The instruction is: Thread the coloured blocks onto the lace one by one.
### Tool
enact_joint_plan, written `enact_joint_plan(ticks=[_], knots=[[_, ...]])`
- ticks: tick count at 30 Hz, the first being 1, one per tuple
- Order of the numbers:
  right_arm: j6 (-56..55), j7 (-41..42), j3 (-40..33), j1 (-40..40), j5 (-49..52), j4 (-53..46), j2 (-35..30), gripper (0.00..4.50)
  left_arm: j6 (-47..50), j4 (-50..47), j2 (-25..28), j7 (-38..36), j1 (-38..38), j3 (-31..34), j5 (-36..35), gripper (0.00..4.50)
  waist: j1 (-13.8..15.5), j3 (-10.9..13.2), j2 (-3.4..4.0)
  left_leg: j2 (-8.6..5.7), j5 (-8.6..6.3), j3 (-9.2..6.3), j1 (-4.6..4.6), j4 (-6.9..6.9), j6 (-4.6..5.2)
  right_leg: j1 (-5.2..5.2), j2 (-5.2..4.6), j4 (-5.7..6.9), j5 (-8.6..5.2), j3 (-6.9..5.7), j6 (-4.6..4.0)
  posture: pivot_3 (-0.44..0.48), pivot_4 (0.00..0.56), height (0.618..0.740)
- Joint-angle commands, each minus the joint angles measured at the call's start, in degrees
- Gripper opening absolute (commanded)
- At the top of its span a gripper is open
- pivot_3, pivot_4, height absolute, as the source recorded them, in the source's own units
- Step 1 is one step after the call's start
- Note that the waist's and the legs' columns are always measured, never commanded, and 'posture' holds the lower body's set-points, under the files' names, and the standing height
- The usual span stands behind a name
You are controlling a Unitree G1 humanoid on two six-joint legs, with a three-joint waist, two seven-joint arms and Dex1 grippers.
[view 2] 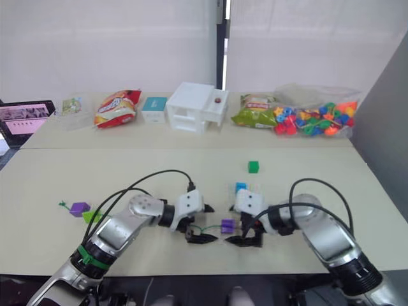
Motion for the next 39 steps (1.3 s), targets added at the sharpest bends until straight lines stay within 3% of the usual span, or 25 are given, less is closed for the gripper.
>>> enact_joint_plan(ticks=[1, 11, 12, 20, 28, 29, 39], knots=[[-0.5, 0.4, -3.5, 2.1, 1.2, -2.0, -2.7, 4.47, -0.5, 0.6, -2.2, -0.1, -2.8, -2.3, 1.3, 4.5, 0.4, 0.0, 0.0, -0.01, 0.0, 0.0, -0.02, 0.01, 0.0, 0.0, 0.0, -0.02, 0.0, 0.0, 0.0, 0.0, 0.15, 0.74], [-3.3, -1.4, -1.2, 2.3, -1.2, 0.1, -2.4, 4.47, 0.9, 3.1, -5.3, 0.9, -4.5, -4.5, 2.9, 4.5, 0.6, 0.0, 0.0, 0.0, 0.0, 0.06, -0.01, 0.01, 0.0, -0.01, 0.02, -0.07, 0.0, 0.03, 0.0, 0.0, 0.15, 0.74], [-3.4, -1.5, -1.1, 2.2, -1.3, 0.2, -2.3, 4.5, 0.8, 3.2, -5.4, 0.6, -4.5, -4.5, 2.7, 3.87, 0.6, 0.0, 0.0, 0.0, 0.0, 0.06, -0.01, 0.01, 0.0, 0.0, 0.02, -0.07, 0.0, 0.03, 0.0, 0.0, 0.15, 0.74], [-4.4, -1.2, -0.3, 1.6, -2.0, 1.0, -1.9, 4.5, 0.2, 4.3, -6.1, 0.8, -5.2, -4.5, 3.2, 1.39, 0.8, 0.0, 0.0, -0.01, 0.0, 0.05, -0.02, 0.01, 0.0, 0.0, 0.01, -0.08, 0.0, 0.03, 0.0, 0.0, 0.15, 0.74], [-6.3, -1.0, 1.1, 0.7, -2.9, 2.8, -1.3, 4.5, -0.5, 3.9, -4.8, -0.9, -5.2, -3.7, 2.9, 1.37, 0.7, 0.0, 0.0, 0.0, 0.0, 0.05, -0.01, 0.01, 0.0, 0.0, 0.01, -0.08, 0.0, 0.03, 0.0, 0.0, 0.15, 0.74], [-6.5, -1.0, 1.2, 0.6, -3.0, 3.0, -1.2, 3.96, -0.7, 3.8, -4.4, -1.3, -5.1, -3.6, 2.8, 1.37, 0.7, 0.0, 0.0, 0.0, 0.0, 0.05, -0.01, 0.01, 0.0, 0.0, 0.01, -0.07, 0.0, 0.03, 0.0, 0.0, 0.15, 0.74], [-8.1, -0.7, 1.9, 0.0, -4.1, 4.4, -0.7, 0.67, -1.1, 3.6, -3.5, -2.7, -4.9, -3.0, 2.4, 1.37, 0.7, 0.0, 0.0, 0.0, 0.0, 0.05, 0.0, 0.01, 0.0, 0.0, 0.02, -0.07, 0.0, 0.03, 0.0, 0.0, 0.15, 0.74]])
